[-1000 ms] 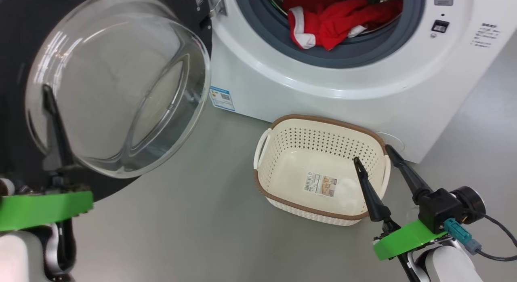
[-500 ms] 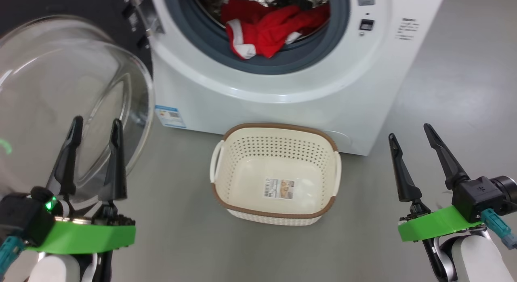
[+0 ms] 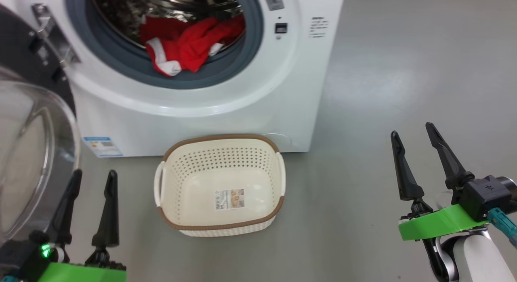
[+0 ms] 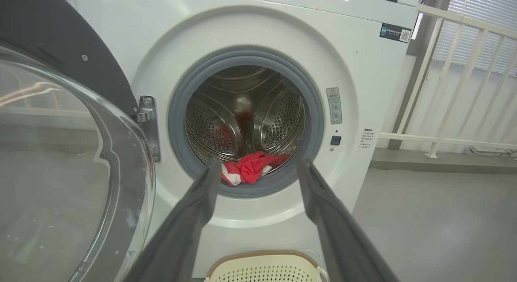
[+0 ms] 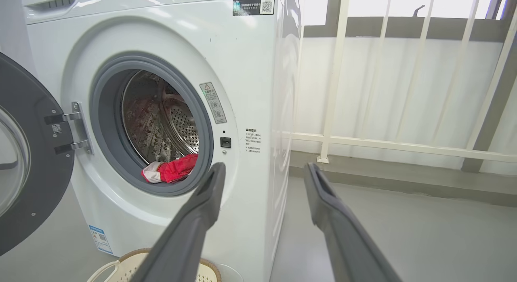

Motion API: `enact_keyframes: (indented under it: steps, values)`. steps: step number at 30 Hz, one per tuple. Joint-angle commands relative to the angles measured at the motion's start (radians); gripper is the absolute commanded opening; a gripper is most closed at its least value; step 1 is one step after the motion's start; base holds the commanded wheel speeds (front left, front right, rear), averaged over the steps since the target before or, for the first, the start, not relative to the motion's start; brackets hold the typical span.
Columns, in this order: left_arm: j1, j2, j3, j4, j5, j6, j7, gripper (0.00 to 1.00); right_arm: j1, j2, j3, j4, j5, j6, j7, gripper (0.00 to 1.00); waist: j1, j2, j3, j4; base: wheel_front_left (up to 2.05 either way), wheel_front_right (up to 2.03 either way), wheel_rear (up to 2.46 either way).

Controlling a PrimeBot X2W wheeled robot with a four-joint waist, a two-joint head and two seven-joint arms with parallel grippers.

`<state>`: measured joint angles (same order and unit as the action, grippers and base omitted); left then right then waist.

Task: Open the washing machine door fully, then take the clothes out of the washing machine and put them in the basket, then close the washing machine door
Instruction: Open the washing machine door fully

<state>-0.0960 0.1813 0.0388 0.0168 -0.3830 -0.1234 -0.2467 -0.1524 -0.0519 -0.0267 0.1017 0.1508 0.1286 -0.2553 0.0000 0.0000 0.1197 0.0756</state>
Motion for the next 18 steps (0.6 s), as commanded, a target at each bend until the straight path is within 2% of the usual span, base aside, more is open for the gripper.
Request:
enact_keyframes:
  steps: [1,9,18]
  values:
    - [0.008,0.03,0.046,-0.026,-0.001,0.005,-0.004,1.0,-0.021,0.002,0.021,-0.021,0.008,0.002,-0.006,1.0,0.0,0.0,-0.022,-0.07,0.0,0.0,0.0]
    - [0.099,0.039,0.072,-0.016,0.014,0.016,-0.01,1.0,0.014,0.002,0.028,-0.031,-0.002,0.002,-0.006,1.0,0.0,0.0,-0.049,-0.119,0.0,0.0,0.0]
    - [0.142,0.048,0.067,0.003,0.048,0.023,-0.013,1.0,0.062,0.002,0.018,-0.038,-0.019,0.002,-0.006,1.0,0.0,0.0,-0.09,-0.133,0.0,0.0,0.0]
